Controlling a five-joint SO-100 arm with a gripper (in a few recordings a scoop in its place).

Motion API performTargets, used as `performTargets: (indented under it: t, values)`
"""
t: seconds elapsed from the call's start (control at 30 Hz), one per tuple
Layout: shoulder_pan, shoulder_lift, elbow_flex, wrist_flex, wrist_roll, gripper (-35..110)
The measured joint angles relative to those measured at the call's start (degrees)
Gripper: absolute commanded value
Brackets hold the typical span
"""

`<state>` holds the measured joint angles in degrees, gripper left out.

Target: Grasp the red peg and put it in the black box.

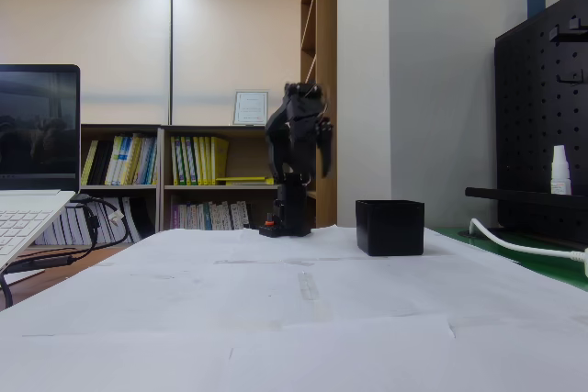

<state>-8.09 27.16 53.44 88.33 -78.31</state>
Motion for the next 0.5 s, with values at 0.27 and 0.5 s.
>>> performTargets:
  t: [0.27, 0.5]
  values:
    - [1.6, -22.1, -24.2, -1.3, -4.2, 0]
    - [4.9, -31.2, -40.5, -7.3, -6.2, 0]
